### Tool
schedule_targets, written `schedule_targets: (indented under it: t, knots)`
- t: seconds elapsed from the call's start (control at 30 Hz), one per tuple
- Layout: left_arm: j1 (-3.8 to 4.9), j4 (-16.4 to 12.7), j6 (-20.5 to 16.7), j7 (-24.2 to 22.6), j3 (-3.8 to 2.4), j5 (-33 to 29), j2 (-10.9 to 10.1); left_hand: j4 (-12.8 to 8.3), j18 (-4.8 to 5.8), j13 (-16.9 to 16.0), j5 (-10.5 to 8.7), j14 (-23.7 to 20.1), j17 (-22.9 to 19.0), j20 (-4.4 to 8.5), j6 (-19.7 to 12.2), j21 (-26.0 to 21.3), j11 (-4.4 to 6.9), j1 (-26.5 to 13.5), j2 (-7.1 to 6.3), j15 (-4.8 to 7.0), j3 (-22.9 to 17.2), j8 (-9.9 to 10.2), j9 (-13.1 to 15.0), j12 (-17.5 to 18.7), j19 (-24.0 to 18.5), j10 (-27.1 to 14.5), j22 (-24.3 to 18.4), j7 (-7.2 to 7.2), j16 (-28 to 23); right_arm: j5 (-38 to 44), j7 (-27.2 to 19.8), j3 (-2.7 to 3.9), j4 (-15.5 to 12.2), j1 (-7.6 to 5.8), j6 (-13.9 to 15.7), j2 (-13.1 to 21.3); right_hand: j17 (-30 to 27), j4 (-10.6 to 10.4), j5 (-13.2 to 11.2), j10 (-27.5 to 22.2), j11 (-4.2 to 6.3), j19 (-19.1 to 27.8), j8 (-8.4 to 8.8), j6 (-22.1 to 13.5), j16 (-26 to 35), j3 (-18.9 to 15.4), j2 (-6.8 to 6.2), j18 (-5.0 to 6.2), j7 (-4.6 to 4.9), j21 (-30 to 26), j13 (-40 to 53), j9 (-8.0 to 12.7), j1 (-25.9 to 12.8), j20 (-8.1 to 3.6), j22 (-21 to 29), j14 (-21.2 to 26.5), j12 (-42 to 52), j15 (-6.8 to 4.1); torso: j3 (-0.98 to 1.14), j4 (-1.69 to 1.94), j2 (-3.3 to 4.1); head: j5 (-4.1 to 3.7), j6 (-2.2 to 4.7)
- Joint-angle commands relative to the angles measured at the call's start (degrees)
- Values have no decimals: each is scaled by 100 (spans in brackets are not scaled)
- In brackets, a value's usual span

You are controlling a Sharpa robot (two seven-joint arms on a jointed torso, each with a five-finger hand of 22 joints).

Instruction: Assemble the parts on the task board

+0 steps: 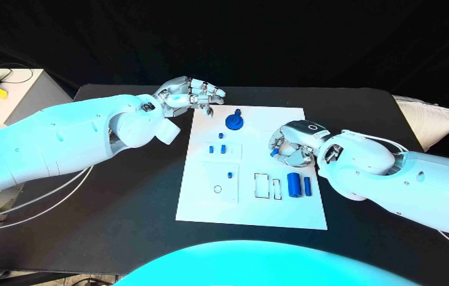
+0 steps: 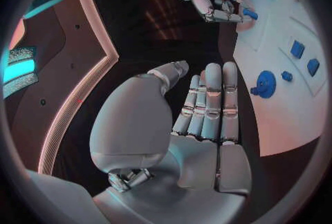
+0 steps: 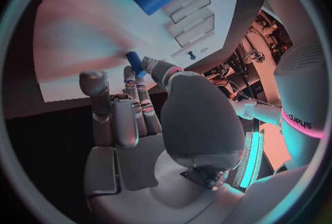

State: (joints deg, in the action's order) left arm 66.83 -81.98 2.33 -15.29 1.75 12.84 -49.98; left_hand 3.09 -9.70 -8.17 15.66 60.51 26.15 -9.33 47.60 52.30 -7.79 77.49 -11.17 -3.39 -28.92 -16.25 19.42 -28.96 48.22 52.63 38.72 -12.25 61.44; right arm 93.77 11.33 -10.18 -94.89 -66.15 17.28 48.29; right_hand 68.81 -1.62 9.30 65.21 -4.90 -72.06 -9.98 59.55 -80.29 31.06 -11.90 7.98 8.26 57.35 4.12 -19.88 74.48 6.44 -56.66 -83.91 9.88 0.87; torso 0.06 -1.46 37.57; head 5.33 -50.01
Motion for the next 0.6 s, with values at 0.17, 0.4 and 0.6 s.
schedule_targets:
  t: [0.17, 0.4, 0.6]
  knots:
    - [0, -16, 116, -42, -1, -11, -1, 24, -80, 7, -5, 2, -8, -3, -36, -26, -33, -12, 47, -37, 18, -12, -4, 5, 37, -26, -7, -4, -19, 130, 157, -9, 8, 59, 217, -56, 24, -66, -61, 226, 70, -75, -115, 178, -47, 65, 83, -44, -67, 40, 41, -53, 41, -61, -47, -185, 93, -104, -5, 3, -1, -1, 1]
    - [0, -18, 115, -30, -1, -11, -3, 27, -80, 7, -4, 2, -8, -4, -38, -30, -33, -12, 48, -38, 20, -16, -3, 4, 39, -26, -10, -4, -19, 185, 288, -9, 13, 81, 274, -75, 56, -79, -424, 403, 135, -126, -203, 311, -69, 253, 203, -59, -128, 83, 77, -122, 152, -116, -121, -197, 109, -162, -8, -2, -4, 3, 1]
    - [0, -20, 113, -25, -1, -11, -5, 27, -80, 7, -4, 2, -8, -4, -38, -30, -33, -12, 48, -38, 20, -16, -3, 4, 39, -26, -10, -4, -19, 261, 364, -9, -4, 86, 293, -82, 60, -12, -566, 519, 175, -160, -291, 383, -78, 378, 321, -69, -157, 121, 102, -205, 274, -153, -182, -200, 91, -203, -3, 0, -3, 13, 1]
